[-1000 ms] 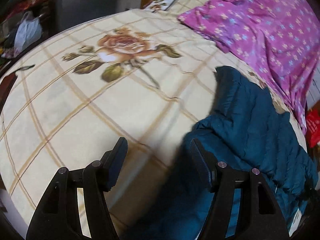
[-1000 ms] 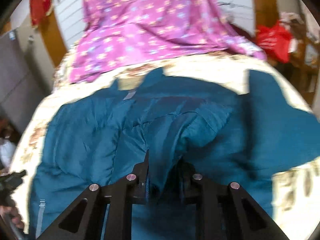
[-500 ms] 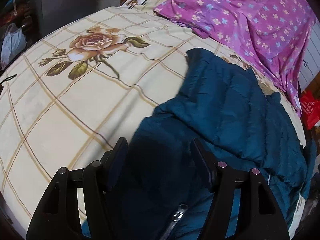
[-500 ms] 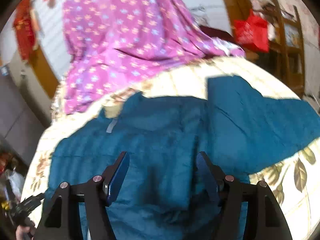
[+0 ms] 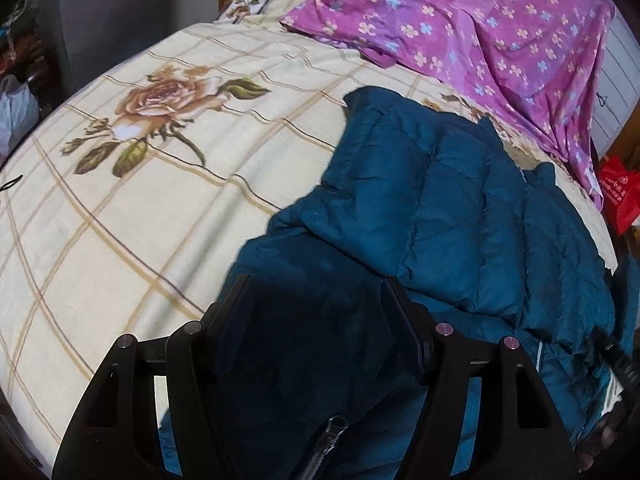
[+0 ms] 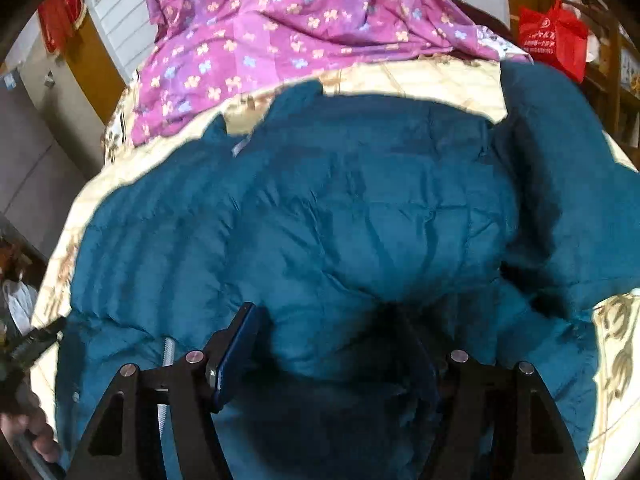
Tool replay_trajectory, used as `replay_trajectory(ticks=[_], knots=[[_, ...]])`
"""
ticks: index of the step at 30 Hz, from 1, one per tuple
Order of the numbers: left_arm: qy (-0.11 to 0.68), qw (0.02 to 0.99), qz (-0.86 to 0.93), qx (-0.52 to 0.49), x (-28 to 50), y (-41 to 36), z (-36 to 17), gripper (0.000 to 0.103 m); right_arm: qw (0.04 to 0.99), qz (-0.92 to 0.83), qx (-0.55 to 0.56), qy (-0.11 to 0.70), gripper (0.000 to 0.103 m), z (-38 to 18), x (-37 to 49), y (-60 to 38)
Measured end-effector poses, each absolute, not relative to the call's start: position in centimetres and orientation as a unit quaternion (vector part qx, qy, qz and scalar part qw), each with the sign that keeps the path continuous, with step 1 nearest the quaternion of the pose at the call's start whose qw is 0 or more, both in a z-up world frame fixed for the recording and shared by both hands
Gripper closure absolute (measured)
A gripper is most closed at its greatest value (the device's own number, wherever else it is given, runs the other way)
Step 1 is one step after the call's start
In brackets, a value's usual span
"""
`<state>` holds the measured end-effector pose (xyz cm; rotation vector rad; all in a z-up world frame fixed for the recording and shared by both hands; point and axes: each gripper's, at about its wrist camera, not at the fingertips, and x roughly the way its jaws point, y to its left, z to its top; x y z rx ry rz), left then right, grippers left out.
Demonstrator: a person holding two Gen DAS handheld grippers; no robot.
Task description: Fold large clothes
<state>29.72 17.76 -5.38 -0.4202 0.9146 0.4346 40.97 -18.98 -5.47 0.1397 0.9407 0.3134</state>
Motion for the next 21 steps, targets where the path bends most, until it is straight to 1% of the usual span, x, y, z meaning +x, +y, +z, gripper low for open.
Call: replay_trajectory(ticks=[2, 3, 4, 5, 6, 7, 8, 9, 10, 12, 14, 18, 21], knots=[[0.436, 0.855, 0.203, -0.194, 30.0, 17.2, -5.5, 0.038, 0.892, 0.155, 0.079, 0.416, 0.035, -4.0, 40.5, -19.0], [0.434, 0.858, 0.195, -0.194, 30.1, 17.0, -5.5, 0.038, 0.897, 0.162, 0.082, 0.403, 0.025, -3.4, 40.4, -18.8], [0.432, 0.860, 0.189, -0.193, 30.1, 16.7, -5.5, 0.038, 0.898, 0.162, 0.076, 0.403, 0.017, -3.4, 40.6, -18.4], [0.428, 0.865, 0.182, -0.191, 30.1, 16.3, -5.5, 0.038, 0.893, 0.154, 0.063, 0.419, 0.005, -4.1, 41.1, -18.0], [0.426, 0.866, 0.179, -0.189, 30.2, 16.1, -5.5, 0.038, 0.883, 0.145, 0.050, 0.444, 0.002, -5.1, 41.7, -17.7], [0.428, 0.867, 0.175, -0.188, 30.4, 15.9, -5.5, 0.038, 0.861, 0.131, 0.028, 0.490, 0.001, -7.1, 42.6, -17.1], [0.431, 0.865, 0.164, -0.195, 30.5, 15.8, -5.5, 0.038, 0.855, 0.124, 0.008, 0.504, 0.000, -8.3, 43.0, -16.6], [0.433, 0.865, 0.153, -0.201, 30.6, 15.7, -5.5, 0.038, 0.867, 0.123, -0.003, 0.482, 0.000, -8.3, 42.4, -16.5], [0.437, 0.865, 0.140, -0.204, 30.8, 15.5, -5.5, 0.038, 0.870, 0.120, -0.003, 0.478, 0.000, -8.4, 42.2, -16.4], [0.440, 0.866, 0.140, -0.189, 31.0, 14.9, -5.4, 0.038, 0.865, 0.120, -0.007, 0.487, 0.000, -8.1, 42.0, -16.4], [0.446, 0.867, 0.144, -0.169, 31.2, 14.3, -5.3, 0.038, 0.863, 0.121, -0.003, 0.491, 0.002, -7.0, 41.4, -16.8], [0.454, 0.864, 0.139, -0.166, 31.2, 14.0, -5.6, 0.038, 0.896, 0.119, 0.008, 0.427, 0.002, -3.8, 37.6, -20.5], [0.462, 0.861, 0.133, -0.169, 31.1, 13.7, -6.0, 0.038, 0.916, 0.067, 0.015, 0.395, 0.002, -3.0, 34.7, -26.7]])
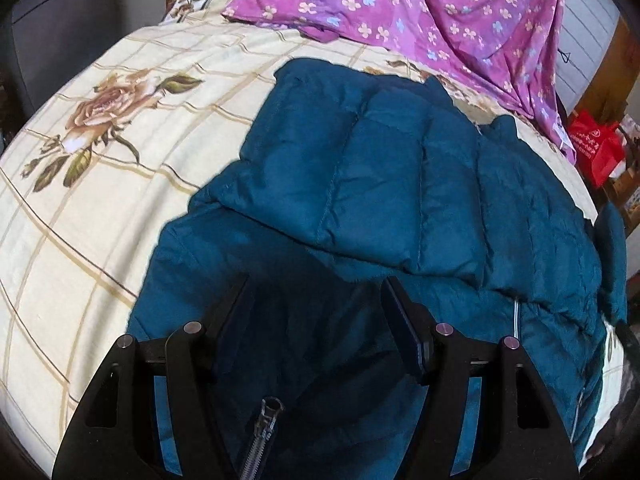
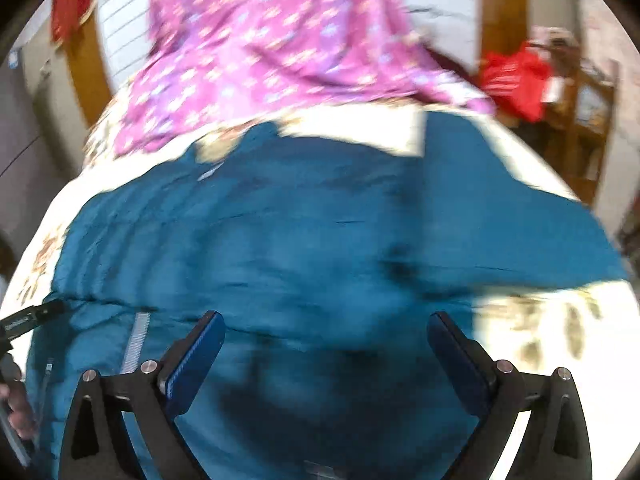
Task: Fold large clothes
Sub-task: 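Grasp the other sleeve with the right tool and lift it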
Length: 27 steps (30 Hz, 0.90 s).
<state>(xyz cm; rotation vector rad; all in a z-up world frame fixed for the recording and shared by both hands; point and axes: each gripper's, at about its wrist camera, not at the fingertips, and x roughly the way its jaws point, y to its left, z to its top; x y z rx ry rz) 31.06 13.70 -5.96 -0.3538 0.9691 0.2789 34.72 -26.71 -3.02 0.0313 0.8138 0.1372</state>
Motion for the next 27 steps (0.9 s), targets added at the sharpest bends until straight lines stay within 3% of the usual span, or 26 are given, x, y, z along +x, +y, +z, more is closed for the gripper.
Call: replay_trajectory(ticks=[12, 20, 27], knots=[[0.460, 0.872, 0.126, -0.116, 30.9, 11.2, -6.0, 0.038, 0.876, -0.101, 0.277, 0.383, 0.008, -4.9, 34.3, -57.1], [0.451, 0.877, 0.146, -0.083, 31.0, 10.5, -6.3, 0.038, 0.825, -0.071, 0.441, 0.348, 0.007, -8.3, 37.9, -65.0], [0.454, 0.876, 0.152, -0.063, 31.2, 9.9, -7.0, 0.038, 0.844, -0.046, 0.415, 0.336, 0.000, -8.4, 41.5, -65.2]])
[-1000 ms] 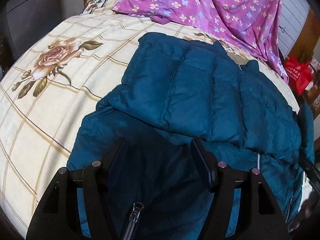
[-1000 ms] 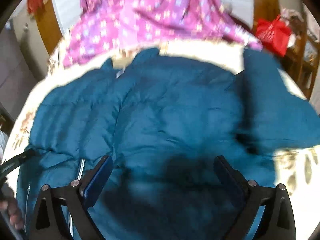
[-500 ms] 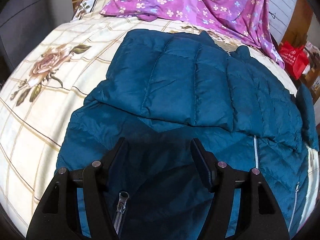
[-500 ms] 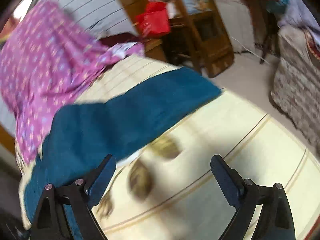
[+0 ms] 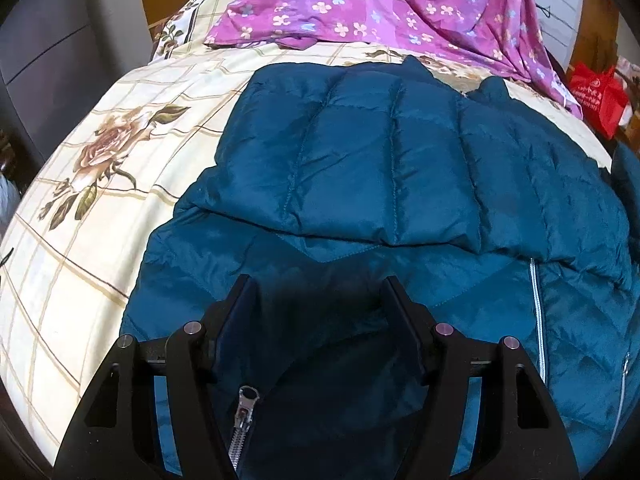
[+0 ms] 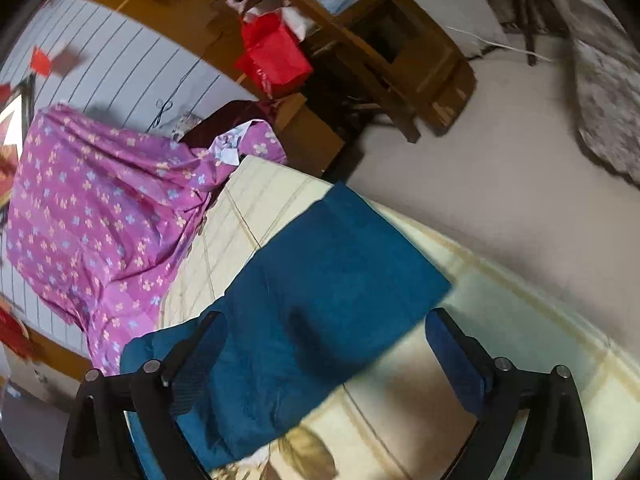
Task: Fold large clothes
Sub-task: 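Grasp the other sleeve with the right tool and lift it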
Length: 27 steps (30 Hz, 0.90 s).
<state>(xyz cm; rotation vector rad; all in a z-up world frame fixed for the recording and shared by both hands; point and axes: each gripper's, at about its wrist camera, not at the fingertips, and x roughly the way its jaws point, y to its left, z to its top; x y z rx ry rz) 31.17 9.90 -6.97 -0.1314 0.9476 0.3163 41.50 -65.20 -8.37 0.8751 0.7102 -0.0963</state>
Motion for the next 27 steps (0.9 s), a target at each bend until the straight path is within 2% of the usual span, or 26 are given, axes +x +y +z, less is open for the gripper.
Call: replay_trajectory(ticks=[4, 8, 13, 14, 15, 16, 18, 19, 27], knots=[[0.454, 0.877, 0.149, -0.046, 31.2, 9.1, -7.2, 0.037, 0.847, -0.041, 0.428, 0.313, 0.000, -8.7, 42.2, -65.2], [0.455, 0.877, 0.149, -0.042, 31.3, 9.0, -7.4, 0.038, 0.857, 0.005, 0.395, 0.330, 0.000, -8.9, 43.6, -63.5], [0.456, 0.876, 0.149, -0.050, 31.2, 9.0, -7.6, 0.037, 0.885, -0.026, 0.336, 0.321, 0.003, -8.8, 44.2, -61.9], [0.456, 0.876, 0.150, -0.051, 31.2, 9.0, -7.6, 0.038, 0.890, -0.031, 0.320, 0.324, 0.015, -8.9, 44.5, -61.4], [0.456, 0.876, 0.151, -0.051, 31.2, 9.1, -7.5, 0.038, 0.891, -0.033, 0.316, 0.325, 0.060, -8.9, 44.7, -61.3], [0.456, 0.875, 0.152, -0.051, 31.2, 9.2, -7.5, 0.038, 0.884, -0.032, 0.324, 0.337, 0.075, -9.4, 45.2, -61.4], [0.457, 0.875, 0.152, -0.052, 31.3, 9.3, -7.5, 0.037, 0.879, -0.042, 0.330, 0.343, 0.087, -9.8, 45.3, -61.7], [0.457, 0.875, 0.153, -0.052, 31.2, 9.4, -7.4, 0.037, 0.881, -0.040, 0.321, 0.344, 0.090, -9.7, 45.3, -61.4], [0.453, 0.873, 0.161, -0.079, 30.9, 10.7, -6.7, 0.038, 0.928, 0.013, 0.246, 0.280, 0.092, -3.3, 41.5, -54.8]])
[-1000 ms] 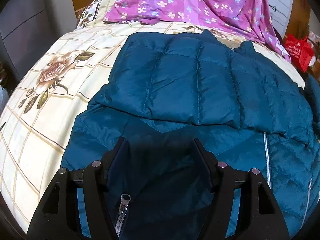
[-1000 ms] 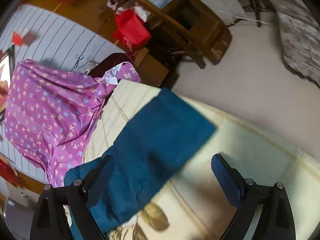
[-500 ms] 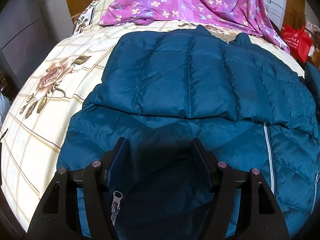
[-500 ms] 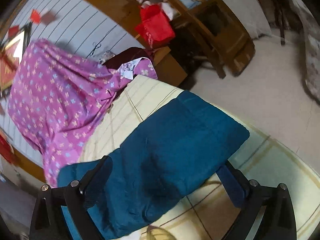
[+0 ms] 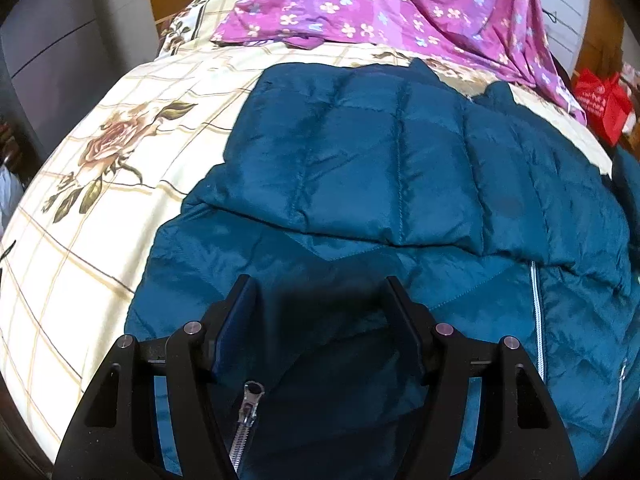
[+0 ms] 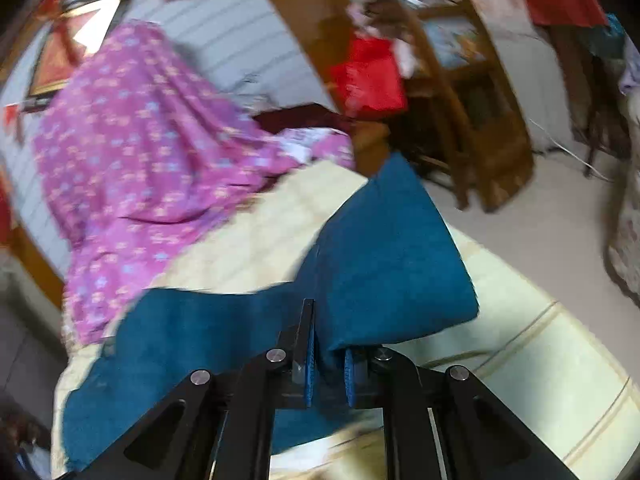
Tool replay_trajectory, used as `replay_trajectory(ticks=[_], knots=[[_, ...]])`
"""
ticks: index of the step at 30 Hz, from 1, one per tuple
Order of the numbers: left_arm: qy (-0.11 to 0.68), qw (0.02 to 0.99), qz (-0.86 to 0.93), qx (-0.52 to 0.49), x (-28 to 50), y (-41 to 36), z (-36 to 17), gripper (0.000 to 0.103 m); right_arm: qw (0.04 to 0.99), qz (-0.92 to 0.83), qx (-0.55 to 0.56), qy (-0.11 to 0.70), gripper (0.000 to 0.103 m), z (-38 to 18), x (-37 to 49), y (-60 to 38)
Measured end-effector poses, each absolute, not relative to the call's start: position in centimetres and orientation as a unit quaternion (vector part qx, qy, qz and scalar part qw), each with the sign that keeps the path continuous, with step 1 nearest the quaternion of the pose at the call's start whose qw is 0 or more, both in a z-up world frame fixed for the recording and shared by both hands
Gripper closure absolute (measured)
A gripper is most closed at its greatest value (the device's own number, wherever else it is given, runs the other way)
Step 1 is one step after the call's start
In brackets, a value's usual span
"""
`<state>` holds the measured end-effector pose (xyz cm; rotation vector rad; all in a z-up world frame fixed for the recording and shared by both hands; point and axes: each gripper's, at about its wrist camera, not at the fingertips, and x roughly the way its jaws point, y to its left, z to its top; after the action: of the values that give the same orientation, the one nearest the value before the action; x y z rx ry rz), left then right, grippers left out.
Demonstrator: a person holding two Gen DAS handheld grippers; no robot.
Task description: Fold large clothes
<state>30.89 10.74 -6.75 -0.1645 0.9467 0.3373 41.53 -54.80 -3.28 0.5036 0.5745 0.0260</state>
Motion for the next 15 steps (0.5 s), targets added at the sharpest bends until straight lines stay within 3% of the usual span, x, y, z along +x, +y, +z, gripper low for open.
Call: replay_trajectory(ticks=[8, 15], knots=[[0.459, 0.866, 0.167, -0.111, 30.8, 12.4, -6.6, 0.038, 0.935, 0.108, 0.203, 0.270, 0.092, 1.8, 36.7, -41.1], [0.471, 0.854, 0.199, -0.096, 31.0, 13.4, -7.0, 0.038, 0.913, 0.187, 0.241, 0.272, 0.092, -0.5, 33.7, -27.5]])
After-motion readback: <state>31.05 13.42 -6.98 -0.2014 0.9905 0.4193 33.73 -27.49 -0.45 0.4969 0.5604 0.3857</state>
